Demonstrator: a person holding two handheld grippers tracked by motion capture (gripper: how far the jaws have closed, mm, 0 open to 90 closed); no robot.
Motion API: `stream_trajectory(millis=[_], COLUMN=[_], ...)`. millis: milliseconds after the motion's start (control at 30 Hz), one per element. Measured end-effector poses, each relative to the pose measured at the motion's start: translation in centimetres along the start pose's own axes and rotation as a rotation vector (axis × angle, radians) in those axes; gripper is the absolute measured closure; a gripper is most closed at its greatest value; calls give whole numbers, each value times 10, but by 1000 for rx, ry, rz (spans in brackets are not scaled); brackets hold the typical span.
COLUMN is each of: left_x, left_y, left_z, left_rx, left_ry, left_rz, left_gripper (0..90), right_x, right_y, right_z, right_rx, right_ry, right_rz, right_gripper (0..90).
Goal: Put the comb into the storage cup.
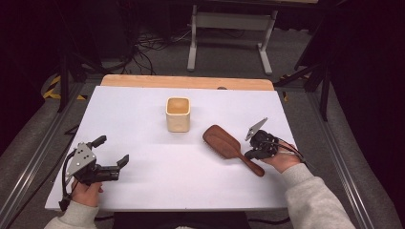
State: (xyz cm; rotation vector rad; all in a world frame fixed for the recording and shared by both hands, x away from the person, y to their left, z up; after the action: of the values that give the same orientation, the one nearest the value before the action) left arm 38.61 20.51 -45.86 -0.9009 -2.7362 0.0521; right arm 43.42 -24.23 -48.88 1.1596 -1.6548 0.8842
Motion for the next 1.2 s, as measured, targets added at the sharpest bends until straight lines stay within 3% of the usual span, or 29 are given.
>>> stream_trajectory(millis=[133,233,300,333,400,433,500,533,567,600,867,1000,1200], left_x=[0,1,0,0,0,0,0,0,0,0,0,0,0], left_y=[0,0,0,0,0,0,-1,-1,-1,-1,-1,-1,-1], left_z=[0,0,0,0,0,0,0,0,0,0,0,0,-1], left_rx=[0,4,2,2,1,1,-1,-3,-3,-1,3,-2,0], left_ry=[3,0,0,0,1,1,0,1,1,1,-1,-1,-2], left_rz=[0,-1,0,0,0,0,-1,0,0,-1,-2,0,-1], left_gripper=[6,6,6,6,6,6,6,6,6,6,5,5,5], right_x=[3,8,11,11,10,10,8,6,6,2,-6,-13,-26], right_y=[0,1,6,6,11,11,13,14,14,14,12,11,8], right_z=[-2,-4,-8,-8,-11,-11,-13,-16,-16,-17,-21,-24,-23], right_rx=[-12,-33,-58,-58,-86,-86,-110,-111,-111,-118,-137,-163,-179], right_ry=[-12,-37,-50,-50,-48,-48,-50,-49,-49,-34,-26,-9,76], right_rz=[33,68,72,72,81,81,75,89,89,105,143,124,137], right_gripper=[854,771,605,605,398,398,211,61,61,0,0,2,99])
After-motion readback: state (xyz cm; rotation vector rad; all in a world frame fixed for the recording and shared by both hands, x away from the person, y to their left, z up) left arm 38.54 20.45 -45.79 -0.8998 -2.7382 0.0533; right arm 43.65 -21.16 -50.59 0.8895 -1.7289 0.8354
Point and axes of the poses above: each handheld gripper's, and its own axes: x roughly backward along the jaws, z roughly out of its underside, y roughly to its left, the point moved 8 cm from there along -x, roughly forward along the jaws, and after that the axes turned 10 degrees about x, right-handed, at the moved point
